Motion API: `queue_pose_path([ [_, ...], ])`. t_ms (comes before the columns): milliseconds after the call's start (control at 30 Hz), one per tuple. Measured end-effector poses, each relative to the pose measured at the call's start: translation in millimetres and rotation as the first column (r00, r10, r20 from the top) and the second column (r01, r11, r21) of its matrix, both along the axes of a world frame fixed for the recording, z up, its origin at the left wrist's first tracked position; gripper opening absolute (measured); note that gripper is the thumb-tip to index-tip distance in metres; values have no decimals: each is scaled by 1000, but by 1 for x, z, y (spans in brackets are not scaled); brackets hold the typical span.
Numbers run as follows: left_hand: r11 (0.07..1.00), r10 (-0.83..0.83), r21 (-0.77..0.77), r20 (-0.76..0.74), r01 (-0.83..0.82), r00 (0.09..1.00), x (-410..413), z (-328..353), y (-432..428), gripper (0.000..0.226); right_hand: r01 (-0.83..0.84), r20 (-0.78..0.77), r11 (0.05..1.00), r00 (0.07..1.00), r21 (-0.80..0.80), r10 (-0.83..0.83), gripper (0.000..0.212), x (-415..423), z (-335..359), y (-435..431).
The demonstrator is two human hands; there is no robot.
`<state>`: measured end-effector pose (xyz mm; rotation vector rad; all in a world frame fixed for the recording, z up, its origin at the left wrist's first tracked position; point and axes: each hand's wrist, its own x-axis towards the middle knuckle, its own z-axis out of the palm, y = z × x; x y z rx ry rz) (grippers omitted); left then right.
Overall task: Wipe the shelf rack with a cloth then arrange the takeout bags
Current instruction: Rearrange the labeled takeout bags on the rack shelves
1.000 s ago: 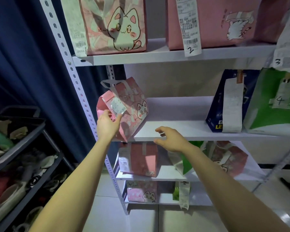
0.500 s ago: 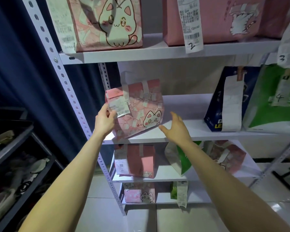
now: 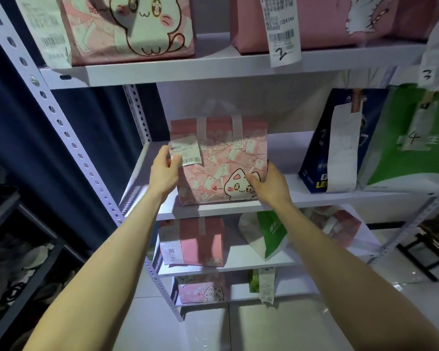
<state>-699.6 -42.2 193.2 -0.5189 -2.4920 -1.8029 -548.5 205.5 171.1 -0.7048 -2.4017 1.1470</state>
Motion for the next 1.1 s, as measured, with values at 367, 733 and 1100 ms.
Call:
queue_pose_path([
  [367, 999, 36, -21, 21, -36, 999, 20, 0, 16, 20, -22, -50, 998, 998, 57, 25, 37, 23, 15, 20],
  [733, 1000, 14, 22, -26, -13, 1000, 83, -2, 7, 25, -47, -89, 998, 995, 33, 49, 29, 82, 25, 22],
  [1100, 990, 126, 63, 35, -128, 991, 255, -29, 27, 26, -139, -95, 990, 986, -17, 137, 12, 215, -13, 59],
])
